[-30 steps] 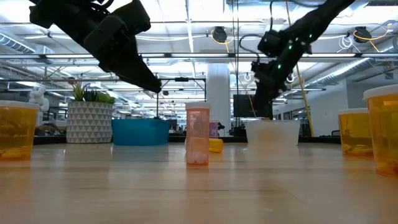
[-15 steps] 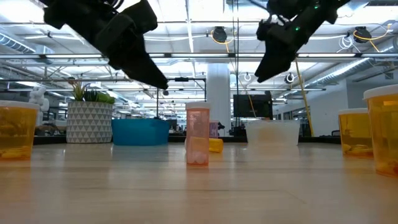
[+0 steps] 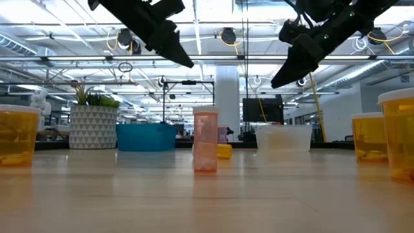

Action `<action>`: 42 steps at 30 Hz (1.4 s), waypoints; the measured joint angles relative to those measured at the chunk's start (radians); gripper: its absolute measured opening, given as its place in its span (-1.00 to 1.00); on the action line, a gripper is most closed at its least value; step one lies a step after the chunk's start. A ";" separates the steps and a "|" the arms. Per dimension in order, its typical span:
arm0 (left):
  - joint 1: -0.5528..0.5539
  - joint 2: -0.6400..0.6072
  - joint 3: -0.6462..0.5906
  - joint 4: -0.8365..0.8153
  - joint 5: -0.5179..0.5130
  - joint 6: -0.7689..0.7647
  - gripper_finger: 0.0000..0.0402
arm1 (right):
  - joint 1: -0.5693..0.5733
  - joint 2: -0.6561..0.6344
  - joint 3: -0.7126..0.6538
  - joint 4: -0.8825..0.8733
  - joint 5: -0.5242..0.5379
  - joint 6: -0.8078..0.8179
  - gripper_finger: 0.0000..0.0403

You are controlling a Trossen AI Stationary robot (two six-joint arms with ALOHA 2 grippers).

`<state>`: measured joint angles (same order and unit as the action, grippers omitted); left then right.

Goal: Pick and place medicine bottles into bin by pill shape (circle, oval)
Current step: Put the pink bottled tablets into the blue bin

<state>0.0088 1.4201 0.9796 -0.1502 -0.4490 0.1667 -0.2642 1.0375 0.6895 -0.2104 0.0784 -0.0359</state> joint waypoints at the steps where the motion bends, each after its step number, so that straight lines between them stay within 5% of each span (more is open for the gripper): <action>1: 0.003 0.000 0.002 0.002 0.020 -0.006 0.36 | 0.000 -0.002 0.000 0.005 0.000 -0.008 0.34; 6: 0.036 0.021 0.034 -0.004 0.182 -0.061 0.36 | 0.000 -0.006 -0.002 0.000 0.000 -0.037 0.34; 17: 0.072 0.194 0.211 -0.175 0.367 -0.026 0.36 | 0.000 -0.013 -0.002 0.001 0.000 -0.072 0.34; 31: 0.107 0.430 0.259 -0.073 0.419 0.034 0.70 | 0.000 -0.032 -0.002 -0.023 0.003 -0.082 0.34; 42: 0.177 0.493 0.259 -0.059 0.483 0.026 0.46 | -0.001 -0.031 -0.003 -0.026 0.004 -0.085 0.34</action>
<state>0.1857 1.9134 1.2385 -0.2094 0.0341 0.1925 -0.2653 1.0061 0.6868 -0.2364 0.0822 -0.1211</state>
